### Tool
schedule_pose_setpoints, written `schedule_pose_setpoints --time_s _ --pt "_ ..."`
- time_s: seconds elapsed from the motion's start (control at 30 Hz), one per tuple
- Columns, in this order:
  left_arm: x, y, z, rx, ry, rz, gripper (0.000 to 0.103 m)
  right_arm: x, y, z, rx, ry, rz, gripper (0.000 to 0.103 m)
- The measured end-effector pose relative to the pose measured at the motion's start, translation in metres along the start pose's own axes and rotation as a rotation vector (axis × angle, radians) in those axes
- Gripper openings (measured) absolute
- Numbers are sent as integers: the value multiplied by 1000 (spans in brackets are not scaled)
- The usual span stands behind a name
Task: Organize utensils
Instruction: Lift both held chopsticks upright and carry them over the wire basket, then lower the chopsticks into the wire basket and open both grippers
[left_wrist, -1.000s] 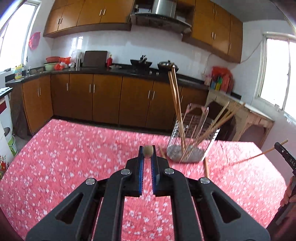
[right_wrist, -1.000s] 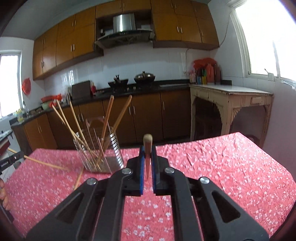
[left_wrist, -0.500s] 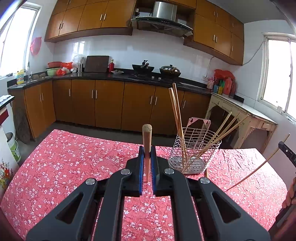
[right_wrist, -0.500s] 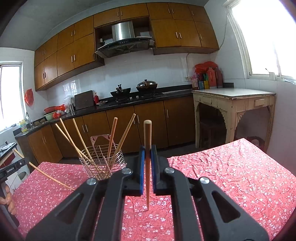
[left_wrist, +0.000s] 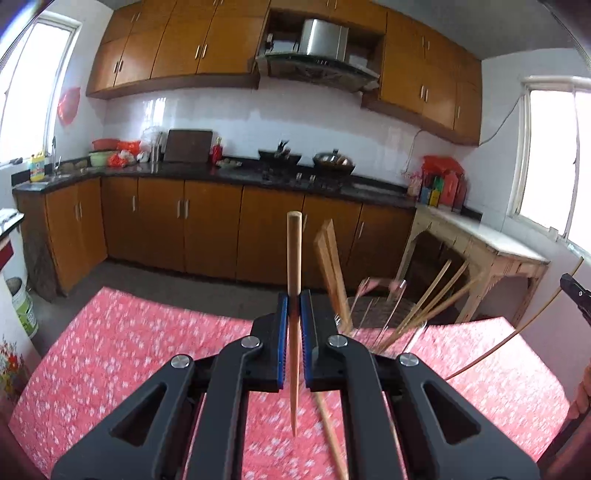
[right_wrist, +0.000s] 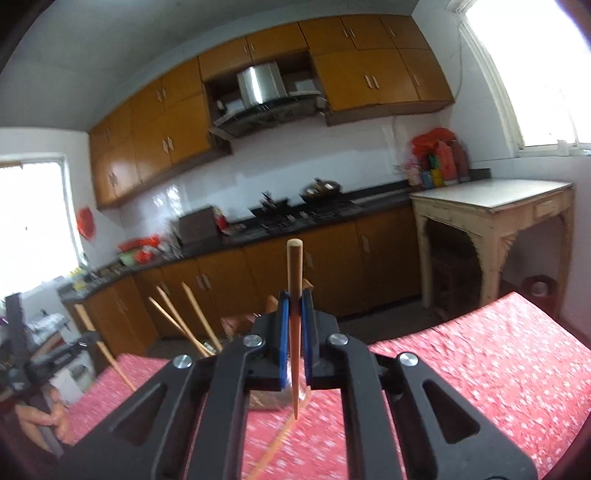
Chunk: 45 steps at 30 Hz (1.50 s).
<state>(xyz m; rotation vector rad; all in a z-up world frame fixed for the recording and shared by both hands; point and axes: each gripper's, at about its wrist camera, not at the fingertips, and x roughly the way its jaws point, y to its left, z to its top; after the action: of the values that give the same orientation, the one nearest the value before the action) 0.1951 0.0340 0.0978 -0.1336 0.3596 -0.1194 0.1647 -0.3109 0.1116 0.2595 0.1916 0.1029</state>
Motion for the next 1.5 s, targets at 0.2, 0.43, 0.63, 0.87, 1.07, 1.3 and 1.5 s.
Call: schedule_pose_setpoints --time_s 0.2,0.43,0.63,0.87,1.07,1.3,1.5 --pt "-6 -36 54 -21 -120 -21 7 9 32 41 -7 -75 91 8" --pt "20 -69 88 -69 -256 39 7 62 59 52 -62 -89 74 8" --pt "61 -72 78 -108 -255 71 7 106 51 48 -28 -84 67 8" --pt "96 -62 51 -123 -163 65 7 147 37 22 31 4 79 8" --pt "111 -59 35 -113 -99 68 7 165 34 3 64 71 96 8" --pt "125 -58 23 -113 -11 60 7 176 33 -11 80 136 89 9" --pt "112 -55 26 -103 3 58 7 164 28 -12 87 138 51 27"
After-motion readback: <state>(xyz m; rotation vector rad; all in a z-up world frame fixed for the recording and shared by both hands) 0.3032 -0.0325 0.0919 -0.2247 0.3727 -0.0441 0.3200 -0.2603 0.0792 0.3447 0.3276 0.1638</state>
